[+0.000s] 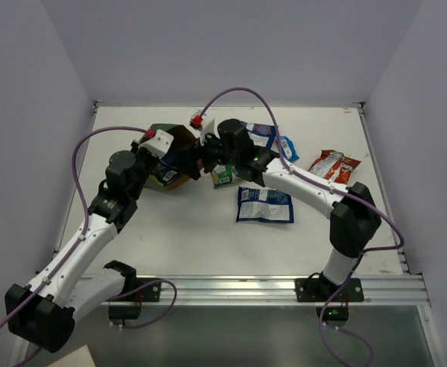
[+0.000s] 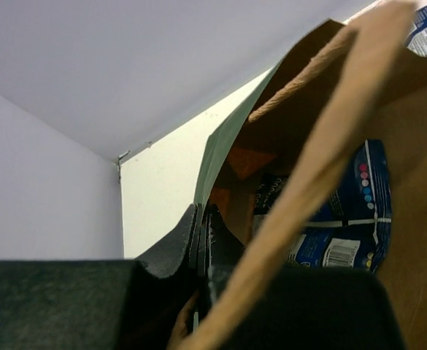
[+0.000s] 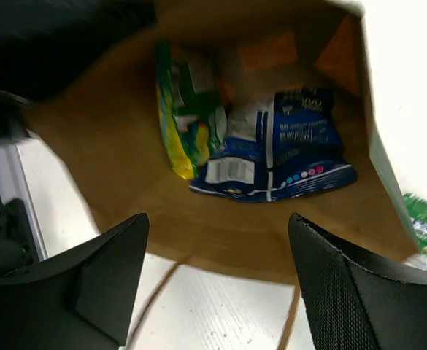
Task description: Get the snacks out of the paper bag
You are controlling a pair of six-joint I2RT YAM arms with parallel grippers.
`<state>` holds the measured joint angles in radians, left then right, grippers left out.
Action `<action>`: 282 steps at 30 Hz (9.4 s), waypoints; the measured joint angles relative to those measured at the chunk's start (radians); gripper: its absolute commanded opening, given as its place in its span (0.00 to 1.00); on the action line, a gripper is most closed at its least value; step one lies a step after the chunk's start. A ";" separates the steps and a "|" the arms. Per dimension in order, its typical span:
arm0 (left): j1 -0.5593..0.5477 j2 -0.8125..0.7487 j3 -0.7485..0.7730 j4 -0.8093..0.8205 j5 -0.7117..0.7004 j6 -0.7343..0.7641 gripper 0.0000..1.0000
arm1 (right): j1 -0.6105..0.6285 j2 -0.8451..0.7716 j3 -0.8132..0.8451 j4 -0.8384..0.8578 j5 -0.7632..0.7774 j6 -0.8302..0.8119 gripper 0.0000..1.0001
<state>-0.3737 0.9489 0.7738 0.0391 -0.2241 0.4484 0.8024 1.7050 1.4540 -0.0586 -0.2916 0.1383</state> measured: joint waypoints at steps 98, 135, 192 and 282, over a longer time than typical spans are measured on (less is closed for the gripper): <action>0.000 -0.076 0.020 -0.140 0.166 -0.176 0.00 | 0.128 -0.204 0.105 0.128 0.290 -0.522 0.00; 0.000 0.119 0.220 -0.275 -0.180 -0.221 0.00 | -0.657 0.398 0.320 0.113 0.811 -0.412 0.00; -0.002 -0.256 -0.070 -0.252 0.098 -0.352 0.00 | 0.234 0.095 -0.173 0.121 -0.096 0.042 0.82; 0.050 0.153 0.206 -0.377 -0.108 -0.510 0.00 | 0.011 -0.373 -0.026 -0.063 0.014 -0.399 0.00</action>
<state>-0.3233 1.1023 0.9794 -0.3374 -0.3325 -0.0620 0.8135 1.3323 1.4281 -0.1211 -0.2775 -0.2607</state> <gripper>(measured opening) 0.021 0.015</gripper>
